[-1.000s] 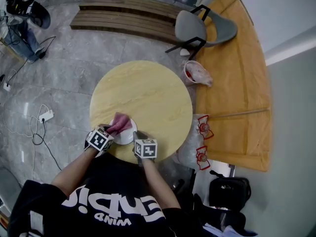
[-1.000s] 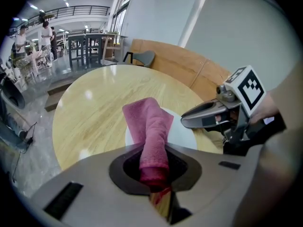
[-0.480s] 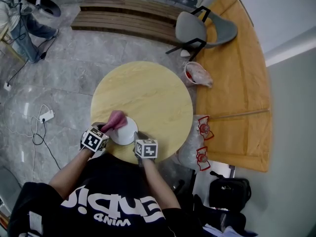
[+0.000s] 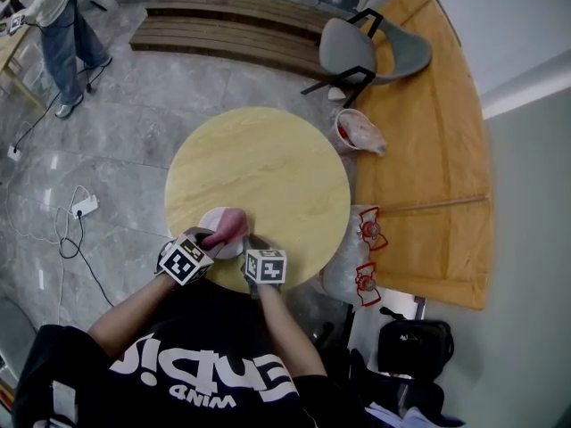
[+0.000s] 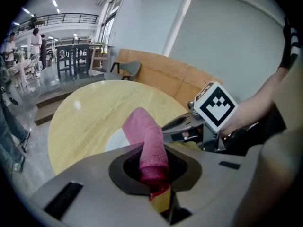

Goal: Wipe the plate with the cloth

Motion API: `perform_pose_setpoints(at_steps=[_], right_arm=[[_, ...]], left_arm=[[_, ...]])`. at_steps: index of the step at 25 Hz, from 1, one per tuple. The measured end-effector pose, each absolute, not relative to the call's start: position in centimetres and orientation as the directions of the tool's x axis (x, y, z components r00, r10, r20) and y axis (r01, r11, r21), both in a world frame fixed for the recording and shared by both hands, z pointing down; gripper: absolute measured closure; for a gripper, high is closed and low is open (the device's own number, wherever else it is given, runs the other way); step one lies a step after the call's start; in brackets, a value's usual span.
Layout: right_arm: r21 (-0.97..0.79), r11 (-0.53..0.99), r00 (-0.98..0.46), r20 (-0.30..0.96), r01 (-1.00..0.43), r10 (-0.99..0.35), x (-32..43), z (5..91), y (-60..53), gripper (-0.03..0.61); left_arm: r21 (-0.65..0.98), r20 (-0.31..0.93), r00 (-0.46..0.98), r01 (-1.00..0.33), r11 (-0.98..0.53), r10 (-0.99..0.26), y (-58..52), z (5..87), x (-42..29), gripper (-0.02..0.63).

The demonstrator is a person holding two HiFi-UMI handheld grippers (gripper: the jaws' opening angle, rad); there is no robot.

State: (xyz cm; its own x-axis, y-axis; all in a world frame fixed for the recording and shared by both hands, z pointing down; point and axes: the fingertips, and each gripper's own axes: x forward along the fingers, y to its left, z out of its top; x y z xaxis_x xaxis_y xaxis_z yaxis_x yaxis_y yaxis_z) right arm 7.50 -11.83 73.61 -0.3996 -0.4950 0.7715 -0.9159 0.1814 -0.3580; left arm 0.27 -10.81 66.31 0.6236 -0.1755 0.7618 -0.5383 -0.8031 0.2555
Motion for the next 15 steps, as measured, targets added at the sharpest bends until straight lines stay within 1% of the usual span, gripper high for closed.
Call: perform_pose_setpoints(at_steps=[6, 12, 15], right_arm=[[-0.360, 0.178, -0.400, 0.774, -0.916, -0.491, 7.5, 73.5, -11.8, 0.511], [-0.357, 0.172, -0.394, 0.777, -0.918, -0.491, 7.5, 73.5, -12.0, 0.511], [-0.354, 0.171, -0.391, 0.780, -0.920, -0.489, 7.4, 73.4, -12.0, 0.511]], left_arm=[[0.308, 0.769, 0.636, -0.448, -0.840, -0.057, -8.1, 67.8, 3.1, 0.568], [0.341, 0.781, 0.624, -0.414, -0.844, 0.010, -6.7, 70.0, 4.0, 0.568], [0.348, 0.793, 0.609, -0.423, -0.836, 0.022, -6.5, 70.9, 3.8, 0.568]])
